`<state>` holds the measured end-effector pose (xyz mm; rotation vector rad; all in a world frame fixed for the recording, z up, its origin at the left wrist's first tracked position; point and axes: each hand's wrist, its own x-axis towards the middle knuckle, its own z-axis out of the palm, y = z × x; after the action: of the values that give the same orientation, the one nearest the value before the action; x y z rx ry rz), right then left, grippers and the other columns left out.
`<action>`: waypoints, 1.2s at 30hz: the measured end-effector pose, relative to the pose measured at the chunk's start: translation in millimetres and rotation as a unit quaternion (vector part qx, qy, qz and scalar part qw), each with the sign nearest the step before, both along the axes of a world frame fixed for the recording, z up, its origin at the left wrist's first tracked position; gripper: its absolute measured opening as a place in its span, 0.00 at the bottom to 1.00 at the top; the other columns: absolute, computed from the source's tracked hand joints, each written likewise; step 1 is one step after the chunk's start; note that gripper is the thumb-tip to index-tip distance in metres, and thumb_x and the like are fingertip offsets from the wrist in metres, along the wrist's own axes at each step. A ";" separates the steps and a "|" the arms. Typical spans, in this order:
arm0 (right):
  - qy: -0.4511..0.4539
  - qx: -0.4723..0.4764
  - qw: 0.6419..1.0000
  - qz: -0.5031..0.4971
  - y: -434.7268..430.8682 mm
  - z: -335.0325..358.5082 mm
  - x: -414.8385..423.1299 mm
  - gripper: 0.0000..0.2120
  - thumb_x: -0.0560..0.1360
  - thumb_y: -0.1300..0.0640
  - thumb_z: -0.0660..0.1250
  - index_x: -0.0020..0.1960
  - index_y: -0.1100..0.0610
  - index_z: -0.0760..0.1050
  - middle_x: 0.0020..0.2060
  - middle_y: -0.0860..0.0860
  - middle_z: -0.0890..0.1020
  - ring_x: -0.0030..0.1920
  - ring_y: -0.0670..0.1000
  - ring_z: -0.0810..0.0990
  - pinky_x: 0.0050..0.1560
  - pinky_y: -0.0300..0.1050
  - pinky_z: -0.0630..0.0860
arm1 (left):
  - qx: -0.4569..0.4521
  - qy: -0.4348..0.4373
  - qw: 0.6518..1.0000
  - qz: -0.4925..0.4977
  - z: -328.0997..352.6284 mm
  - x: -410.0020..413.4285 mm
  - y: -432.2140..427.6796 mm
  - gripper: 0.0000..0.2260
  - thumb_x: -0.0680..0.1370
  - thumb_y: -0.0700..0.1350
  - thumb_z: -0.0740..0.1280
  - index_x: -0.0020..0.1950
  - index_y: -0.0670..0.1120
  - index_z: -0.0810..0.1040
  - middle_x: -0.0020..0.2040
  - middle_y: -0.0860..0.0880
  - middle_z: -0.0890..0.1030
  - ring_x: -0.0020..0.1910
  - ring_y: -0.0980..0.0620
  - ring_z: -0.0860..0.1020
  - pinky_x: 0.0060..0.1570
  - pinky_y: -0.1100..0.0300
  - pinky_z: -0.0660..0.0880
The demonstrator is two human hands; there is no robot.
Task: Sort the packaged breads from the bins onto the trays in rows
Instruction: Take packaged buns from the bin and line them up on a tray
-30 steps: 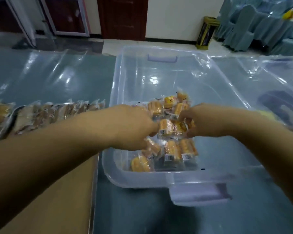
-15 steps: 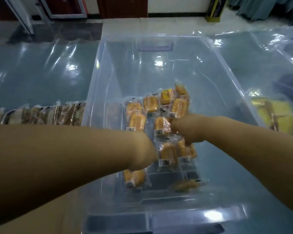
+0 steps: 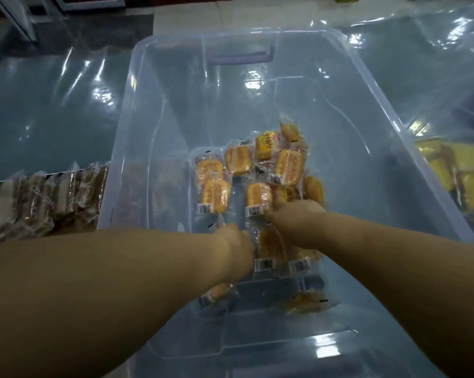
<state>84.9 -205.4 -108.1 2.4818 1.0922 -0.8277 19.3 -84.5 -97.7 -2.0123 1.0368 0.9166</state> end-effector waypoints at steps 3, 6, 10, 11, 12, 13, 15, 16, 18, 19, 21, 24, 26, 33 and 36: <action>0.014 0.006 0.999 -0.034 1.6 -4.8 0.5 0.16 0.77 0.63 0.61 0.64 0.56 0.69 0.51 0.54 0.77 0.48 0.54 0.77 0.43 0.47 0.72 | 0.000 -0.028 0.997 0.066 -1.1 10.9 8.7 0.18 0.77 0.45 0.66 0.66 0.47 0.71 0.66 0.43 0.70 0.64 0.40 0.67 0.56 0.46 0.70; 0.013 0.023 0.999 -0.042 0.5 -5.6 -0.8 0.14 0.76 0.63 0.61 0.61 0.55 0.71 0.41 0.50 0.73 0.43 0.52 0.73 0.40 0.45 0.70 | -0.017 -0.036 0.991 0.131 -3.8 18.9 15.5 0.21 0.76 0.46 0.67 0.69 0.48 0.69 0.67 0.42 0.66 0.65 0.40 0.65 0.55 0.47 0.71; 0.046 0.030 0.997 -0.051 0.3 -10.0 -2.3 0.15 0.76 0.61 0.61 0.62 0.55 0.71 0.55 0.53 0.76 0.54 0.54 0.74 0.51 0.49 0.73 | -0.041 -0.026 0.986 0.159 -12.3 21.9 20.5 0.31 0.75 0.47 0.69 0.73 0.47 0.59 0.68 0.40 0.63 0.65 0.39 0.64 0.55 0.48 0.70; 0.049 0.030 0.997 -0.054 -0.1 -11.2 -1.8 0.16 0.76 0.61 0.61 0.63 0.55 0.71 0.57 0.54 0.74 0.56 0.55 0.73 0.54 0.50 0.72 | -0.049 -0.021 0.984 0.172 -14.4 22.1 21.0 0.33 0.74 0.47 0.69 0.74 0.46 0.55 0.67 0.40 0.65 0.64 0.40 0.66 0.53 0.50 0.71; 0.049 0.034 0.997 -0.057 -0.7 -11.8 -1.3 0.16 0.76 0.61 0.62 0.63 0.54 0.71 0.58 0.54 0.73 0.58 0.55 0.72 0.56 0.50 0.72 | -0.056 -0.016 0.981 0.188 -16.7 22.2 21.4 0.35 0.74 0.46 0.70 0.74 0.46 0.52 0.66 0.40 0.67 0.63 0.40 0.68 0.49 0.51 0.71; 0.054 0.033 0.996 -0.062 -0.9 -11.5 -0.2 0.16 0.75 0.61 0.62 0.63 0.54 0.71 0.58 0.53 0.73 0.58 0.55 0.72 0.55 0.49 0.72 | -0.056 -0.015 0.977 0.205 -18.4 22.3 21.6 0.36 0.74 0.46 0.70 0.74 0.45 0.51 0.65 0.40 0.69 0.62 0.40 0.69 0.47 0.52 0.70; 0.064 0.030 0.995 -0.066 -0.9 -10.7 1.0 0.15 0.75 0.61 0.62 0.62 0.54 0.71 0.56 0.53 0.75 0.54 0.54 0.74 0.50 0.47 0.73 | -0.045 -0.018 0.976 0.214 -19.0 23.3 21.8 0.35 0.73 0.49 0.70 0.74 0.44 0.54 0.66 0.41 0.69 0.63 0.40 0.68 0.50 0.51 0.71; 0.067 0.027 0.995 -0.070 -1.4 -10.9 1.5 0.14 0.75 0.62 0.63 0.61 0.54 0.71 0.55 0.53 0.76 0.51 0.53 0.75 0.47 0.45 0.73 | -0.035 -0.020 0.977 0.209 -18.6 24.0 22.2 0.34 0.73 0.51 0.70 0.73 0.43 0.58 0.67 0.42 0.68 0.64 0.40 0.66 0.54 0.50 0.71; 0.073 0.018 0.994 -0.077 -1.2 -10.1 2.0 0.13 0.75 0.62 0.64 0.58 0.54 0.71 0.51 0.52 0.76 0.45 0.51 0.73 0.43 0.44 0.72 | -0.021 -0.015 0.980 0.199 -17.6 25.1 22.6 0.30 0.74 0.53 0.69 0.72 0.45 0.63 0.68 0.42 0.67 0.64 0.41 0.66 0.57 0.48 0.71; 0.074 0.013 0.994 -0.082 -0.3 -9.0 2.8 0.13 0.74 0.61 0.65 0.58 0.54 0.71 0.48 0.51 0.75 0.44 0.51 0.72 0.42 0.44 0.71 | -0.021 -0.013 0.980 0.198 -16.7 25.8 22.7 0.30 0.73 0.53 0.69 0.71 0.46 0.65 0.67 0.43 0.68 0.64 0.41 0.66 0.56 0.48 0.71; 0.066 0.000 0.993 -0.093 2.0 -5.9 6.7 0.13 0.74 0.60 0.66 0.58 0.55 0.71 0.40 0.49 0.72 0.42 0.51 0.72 0.39 0.44 0.71 | -0.024 -0.008 0.979 0.202 -13.6 27.2 21.7 0.29 0.74 0.53 0.69 0.71 0.47 0.65 0.66 0.44 0.69 0.62 0.42 0.67 0.54 0.49 0.72; 0.040 -0.023 0.993 -0.106 6.6 3.3 15.9 0.08 0.74 0.59 0.66 0.53 0.57 0.73 0.34 0.49 0.69 0.37 0.51 0.72 0.38 0.45 0.71 | -0.023 -0.015 0.980 0.197 -7.1 28.7 18.0 0.25 0.74 0.51 0.69 0.69 0.48 0.67 0.60 0.47 0.74 0.55 0.45 0.71 0.52 0.49 0.67; 0.015 -0.007 0.993 -0.120 7.4 12.1 22.3 0.06 0.74 0.58 0.67 0.49 0.57 0.73 0.34 0.50 0.71 0.36 0.51 0.72 0.37 0.45 0.70 | -0.028 -0.018 0.979 0.203 -1.5 29.4 16.0 0.22 0.75 0.49 0.68 0.67 0.48 0.69 0.53 0.47 0.75 0.50 0.45 0.73 0.53 0.48 0.68; -0.104 0.102 0.974 -0.173 -2.3 66.0 28.0 0.11 0.71 0.60 0.66 0.34 0.54 0.66 0.31 0.49 0.69 0.31 0.49 0.69 0.27 0.38 0.61 | -0.199 -0.119 0.917 0.324 42.9 39.4 31.3 0.17 0.74 0.52 0.67 0.62 0.49 0.73 0.47 0.50 0.77 0.43 0.49 0.76 0.39 0.56 0.72; -0.176 0.158 0.954 -0.184 -8.2 94.4 20.7 0.10 0.71 0.58 0.65 0.36 0.53 0.65 0.32 0.49 0.68 0.38 0.55 0.71 0.29 0.39 0.61 | -0.284 -0.166 0.865 0.379 73.5 36.6 41.8 0.15 0.74 0.55 0.66 0.58 0.52 0.71 0.54 0.49 0.76 0.50 0.45 0.75 0.44 0.54 0.70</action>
<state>105.6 -213.5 -13.7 3.0042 0.6910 -0.2831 55.9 -42.7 -24.2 -3.0495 0.2970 0.6019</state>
